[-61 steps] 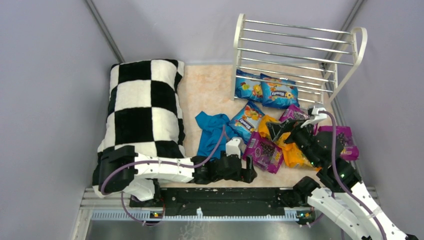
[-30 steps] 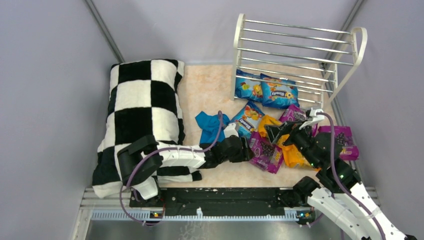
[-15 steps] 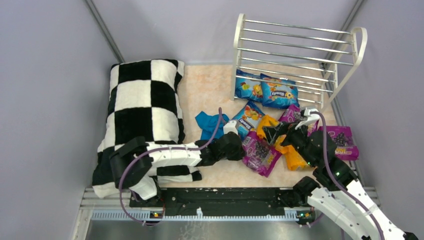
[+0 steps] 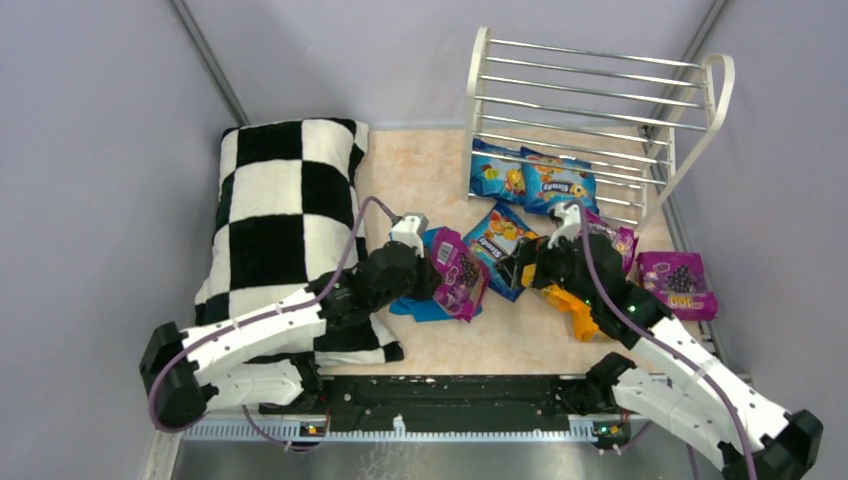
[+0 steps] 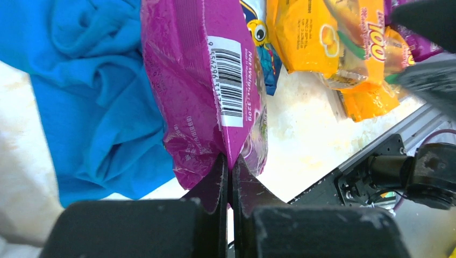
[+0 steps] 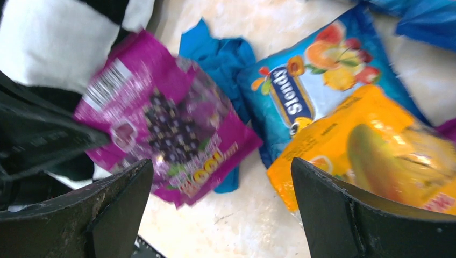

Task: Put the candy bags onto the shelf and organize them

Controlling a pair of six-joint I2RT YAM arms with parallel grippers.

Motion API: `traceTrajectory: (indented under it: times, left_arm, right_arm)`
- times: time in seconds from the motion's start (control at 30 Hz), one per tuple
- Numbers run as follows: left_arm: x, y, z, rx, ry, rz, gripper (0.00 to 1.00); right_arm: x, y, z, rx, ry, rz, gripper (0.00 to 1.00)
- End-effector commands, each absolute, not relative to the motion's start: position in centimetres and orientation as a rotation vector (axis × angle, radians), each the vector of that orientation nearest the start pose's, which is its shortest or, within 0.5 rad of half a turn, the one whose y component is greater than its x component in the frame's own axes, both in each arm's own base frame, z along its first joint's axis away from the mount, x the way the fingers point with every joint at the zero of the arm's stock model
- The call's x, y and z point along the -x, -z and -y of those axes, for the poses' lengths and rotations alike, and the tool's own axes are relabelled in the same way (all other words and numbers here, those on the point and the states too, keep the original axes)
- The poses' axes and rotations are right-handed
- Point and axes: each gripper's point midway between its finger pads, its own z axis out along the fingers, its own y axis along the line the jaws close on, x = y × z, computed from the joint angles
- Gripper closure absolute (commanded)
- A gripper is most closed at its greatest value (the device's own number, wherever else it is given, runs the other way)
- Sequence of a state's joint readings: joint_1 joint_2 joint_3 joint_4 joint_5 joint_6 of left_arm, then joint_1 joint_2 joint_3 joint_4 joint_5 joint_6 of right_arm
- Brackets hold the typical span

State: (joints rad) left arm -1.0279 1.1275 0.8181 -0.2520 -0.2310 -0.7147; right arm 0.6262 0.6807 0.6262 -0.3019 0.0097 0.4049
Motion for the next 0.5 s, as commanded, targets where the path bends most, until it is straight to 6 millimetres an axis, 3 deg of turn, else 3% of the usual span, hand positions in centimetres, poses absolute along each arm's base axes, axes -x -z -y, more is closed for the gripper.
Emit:
traceTrajectory:
  times: [0.0,0.17,0.47]
  left_arm:
    - [-20.4,-23.0,28.4,-0.236,0.88,-2.047,1.0]
    - [-20.9,-25.3,26.8,-0.255,0.931,-1.996,1.0]
    - [-22.2,-28.7,25.0,-0.293,1.083,-1.926,1.0]
  right_arm:
    - [-21.3,-20.1,-21.8,0.338,-0.87,-2.009,0.01]
    - [-20.5,-19.6,-24.2,0.385,-1.027,-2.028,0.01]
    - [-19.5,-20.5,-25.6,0.38,-1.182,-1.977,0.01]
